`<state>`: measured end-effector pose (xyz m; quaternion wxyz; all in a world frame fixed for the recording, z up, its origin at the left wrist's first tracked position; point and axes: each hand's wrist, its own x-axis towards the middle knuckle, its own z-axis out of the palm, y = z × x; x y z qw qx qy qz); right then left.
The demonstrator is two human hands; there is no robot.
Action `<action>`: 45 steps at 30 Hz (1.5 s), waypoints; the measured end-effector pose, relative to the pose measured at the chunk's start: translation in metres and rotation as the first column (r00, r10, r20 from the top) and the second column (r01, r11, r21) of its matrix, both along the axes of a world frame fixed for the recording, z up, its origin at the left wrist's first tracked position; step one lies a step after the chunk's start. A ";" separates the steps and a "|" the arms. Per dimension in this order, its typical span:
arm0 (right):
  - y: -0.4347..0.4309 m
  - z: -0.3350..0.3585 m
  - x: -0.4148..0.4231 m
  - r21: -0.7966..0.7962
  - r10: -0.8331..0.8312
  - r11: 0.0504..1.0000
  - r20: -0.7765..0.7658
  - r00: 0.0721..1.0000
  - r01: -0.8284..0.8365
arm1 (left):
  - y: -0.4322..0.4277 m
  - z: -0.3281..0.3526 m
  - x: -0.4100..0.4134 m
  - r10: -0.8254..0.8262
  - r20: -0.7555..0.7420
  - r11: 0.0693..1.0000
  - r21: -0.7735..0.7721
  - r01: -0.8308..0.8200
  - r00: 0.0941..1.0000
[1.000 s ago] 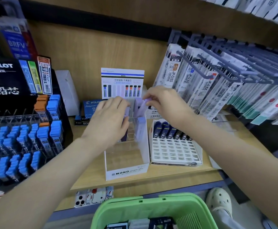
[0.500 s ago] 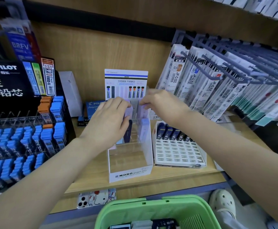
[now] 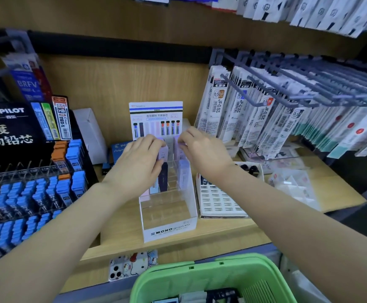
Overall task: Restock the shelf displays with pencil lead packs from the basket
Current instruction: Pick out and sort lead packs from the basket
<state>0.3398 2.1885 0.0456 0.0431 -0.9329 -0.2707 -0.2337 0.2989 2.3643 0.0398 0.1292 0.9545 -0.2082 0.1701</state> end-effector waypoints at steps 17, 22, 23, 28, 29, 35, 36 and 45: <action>-0.085 -0.069 -0.120 -0.031 0.025 0.999 0.029 0.999 -0.024 | -0.040 -0.062 -0.105 0.004 0.141 0.981 0.193 -0.032 0.990; -0.128 -0.153 -0.175 -0.202 0.051 0.973 -0.267 0.962 -0.108 | -0.062 -0.148 -0.155 -0.066 -0.229 0.961 0.248 0.124 0.971; -0.134 -0.169 -0.184 -0.217 0.038 0.969 -0.343 0.939 -0.118 | -0.065 -0.166 -0.164 -0.061 -0.319 0.962 0.235 0.142 0.946; -0.146 -0.242 -0.219 -0.207 -0.073 0.975 -0.646 0.760 -0.083 | -0.085 -0.229 -0.194 0.013 -0.650 0.942 0.262 0.209 0.760; -0.147 -0.255 -0.223 -0.210 -0.093 0.974 -0.706 0.702 -0.081 | -0.088 -0.244 -0.198 0.028 -0.689 0.944 0.256 0.208 0.724; -0.144 -0.320 -0.256 -0.075 -0.080 0.997 -0.955 0.286 0.029 | -0.093 -0.313 -0.221 0.211 -0.845 0.965 0.260 0.032 0.491; -0.142 -0.330 -0.261 -0.060 -0.074 0.996 -0.970 0.230 0.067 | -0.090 -0.324 -0.227 0.237 -0.866 0.964 0.266 0.004 0.440; -0.120 -0.374 -0.273 -0.006 -0.015 0.966 -0.999 0.033 0.259 | -0.084 -0.354 -0.240 0.307 -0.920 0.837 0.140 -0.529 0.243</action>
